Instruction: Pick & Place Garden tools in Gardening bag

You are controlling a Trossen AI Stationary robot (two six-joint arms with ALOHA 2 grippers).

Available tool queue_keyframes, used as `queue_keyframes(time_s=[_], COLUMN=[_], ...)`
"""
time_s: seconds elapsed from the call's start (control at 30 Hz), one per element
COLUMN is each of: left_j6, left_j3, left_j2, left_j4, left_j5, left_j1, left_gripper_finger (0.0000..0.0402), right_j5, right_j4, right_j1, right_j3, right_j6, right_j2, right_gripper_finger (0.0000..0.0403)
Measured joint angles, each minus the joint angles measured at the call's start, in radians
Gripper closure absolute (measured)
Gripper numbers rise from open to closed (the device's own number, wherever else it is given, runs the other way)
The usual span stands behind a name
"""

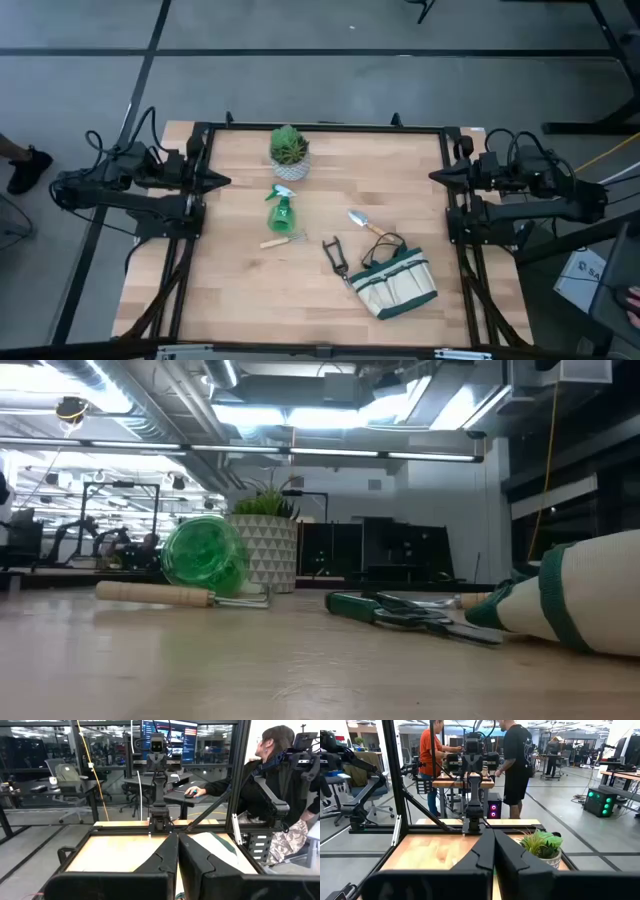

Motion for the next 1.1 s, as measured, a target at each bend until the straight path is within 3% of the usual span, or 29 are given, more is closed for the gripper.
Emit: queue_keyframes(time_s=[1.1], left_j6=[0.000], left_j3=[0.000], left_j2=[0.000], left_j4=[0.000], left_j5=[0.000], left_j1=[0.000], left_gripper_finger=[0.0391], right_j5=[0.000], right_j4=[0.000], right_j1=[0.000], right_j3=[0.000], right_j6=[0.000], right_j2=[0.000], right_gripper_finger=[0.0395])
